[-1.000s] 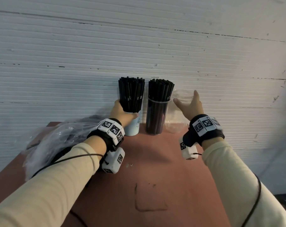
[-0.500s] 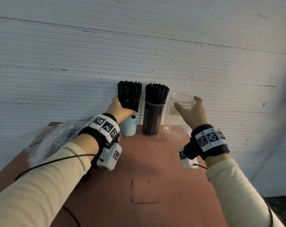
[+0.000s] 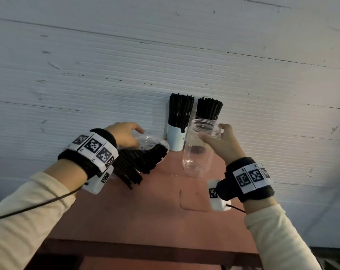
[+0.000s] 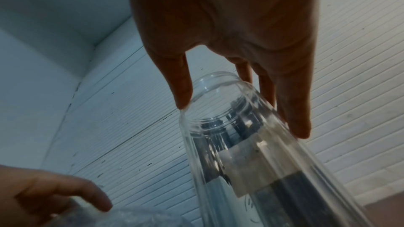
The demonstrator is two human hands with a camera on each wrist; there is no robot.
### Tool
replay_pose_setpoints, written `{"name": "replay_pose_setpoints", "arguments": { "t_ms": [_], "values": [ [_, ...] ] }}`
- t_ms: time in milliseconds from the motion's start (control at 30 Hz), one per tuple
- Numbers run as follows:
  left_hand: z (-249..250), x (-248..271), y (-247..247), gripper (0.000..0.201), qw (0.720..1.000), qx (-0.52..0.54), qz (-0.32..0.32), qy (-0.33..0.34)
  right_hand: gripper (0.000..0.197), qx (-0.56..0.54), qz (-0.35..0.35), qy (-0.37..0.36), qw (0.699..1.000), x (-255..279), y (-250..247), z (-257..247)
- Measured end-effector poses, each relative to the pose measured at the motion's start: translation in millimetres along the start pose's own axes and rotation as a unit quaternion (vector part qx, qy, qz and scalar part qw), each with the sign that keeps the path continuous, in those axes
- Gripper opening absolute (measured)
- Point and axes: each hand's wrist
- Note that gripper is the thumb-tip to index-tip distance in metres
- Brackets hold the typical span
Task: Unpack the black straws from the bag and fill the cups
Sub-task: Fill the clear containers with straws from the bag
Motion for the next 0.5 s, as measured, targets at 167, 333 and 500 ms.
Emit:
{"name": "replay_pose_setpoints", "arguments": {
  "t_ms": [167,333,500],
  "values": [
    [-27.0,8.9,-1.6,0.055,0.998,-0.035,-0.041,0.03,0.091,0.111,-0.025,-0.031,0.993,11.7,4.5,-23.7],
    [-40.0,8.4,1.3,0.057,0.999,0.004,0.011,0.044,0.059,0.211,0.035,-0.279,0.936,19.0,32.2,-43.3],
    [-38.3,10.7,-3.5,0.039,0.986,0.123,0.1,0.056,0.019,0.168,-0.175,-0.309,0.92,27.2,88.6,-68.5]
  ]
}}
Point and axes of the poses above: each hand's wrist, its own x-axis away from the middle knuckle, its own y-axis out of the palm, z = x × y, and after that the axes turned 15 degrees about -y, right-handed
